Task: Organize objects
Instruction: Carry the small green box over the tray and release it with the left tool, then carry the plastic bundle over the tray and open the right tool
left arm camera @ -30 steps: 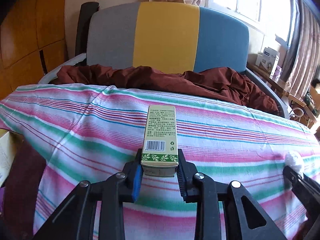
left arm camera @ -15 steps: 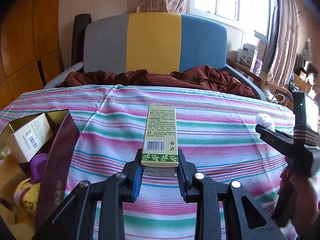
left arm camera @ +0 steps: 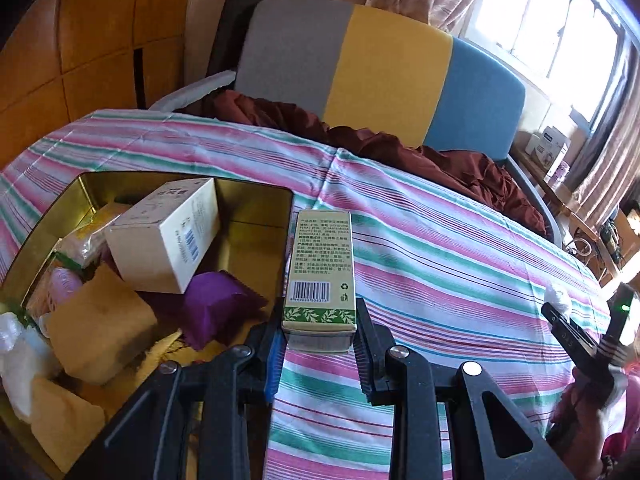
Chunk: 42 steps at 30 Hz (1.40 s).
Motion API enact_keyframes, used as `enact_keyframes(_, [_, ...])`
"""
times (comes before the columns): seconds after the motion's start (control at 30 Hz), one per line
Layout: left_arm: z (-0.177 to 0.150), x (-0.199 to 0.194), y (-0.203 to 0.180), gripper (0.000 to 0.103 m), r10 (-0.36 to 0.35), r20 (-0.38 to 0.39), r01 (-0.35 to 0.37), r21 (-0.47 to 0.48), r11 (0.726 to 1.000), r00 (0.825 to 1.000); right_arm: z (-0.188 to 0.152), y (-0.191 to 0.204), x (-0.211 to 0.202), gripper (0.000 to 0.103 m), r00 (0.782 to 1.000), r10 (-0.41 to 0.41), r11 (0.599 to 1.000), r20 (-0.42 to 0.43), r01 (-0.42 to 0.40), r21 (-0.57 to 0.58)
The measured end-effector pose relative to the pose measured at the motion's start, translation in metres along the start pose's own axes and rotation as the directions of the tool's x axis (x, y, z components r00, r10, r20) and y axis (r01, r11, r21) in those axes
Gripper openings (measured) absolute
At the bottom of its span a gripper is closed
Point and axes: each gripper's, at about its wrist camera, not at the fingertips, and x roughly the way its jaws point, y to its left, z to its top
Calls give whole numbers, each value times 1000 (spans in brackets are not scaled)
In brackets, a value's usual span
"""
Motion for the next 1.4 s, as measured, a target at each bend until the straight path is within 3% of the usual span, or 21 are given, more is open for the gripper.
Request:
enact_keyframes(0.17, [20, 13, 34, 31, -7, -63, 0, -108, 994, 998, -9, 13, -16, 37, 999, 38, 999, 5, -37, -30])
enact_keyframes(0.5, [34, 29, 51, 39, -22, -100, 13, -90, 996, 995, -23, 37, -35, 37, 995, 101, 995, -14, -101, -19])
enact_keyframes(0.63, [26, 22, 55, 51, -31, -82, 23, -90, 996, 996, -31, 45, -39, 37, 991, 128, 992, -36, -129, -9])
enact_keyframes(0.83, [12, 4, 58, 59, -55, -54, 51, -71, 996, 997, -39, 62, -50, 37, 985, 161, 986, -57, -163, -31])
enact_keyframes(0.97, [1, -19, 57, 75, -48, -6, 48, -22, 999, 999, -47, 82, -60, 37, 977, 199, 976, -77, -205, -72])
enact_keyframes(1.2, [-28, -61, 69, 91, -10, 81, 6, 45, 999, 997, -57, 128, -89, 37, 953, 290, 940, -87, -301, -160])
enact_keyframes(1.4, [-55, -88, 101, 98, -32, 96, 31, 7, 999, 995, -63, 169, -118, 37, 910, 400, 889, -106, -414, -194])
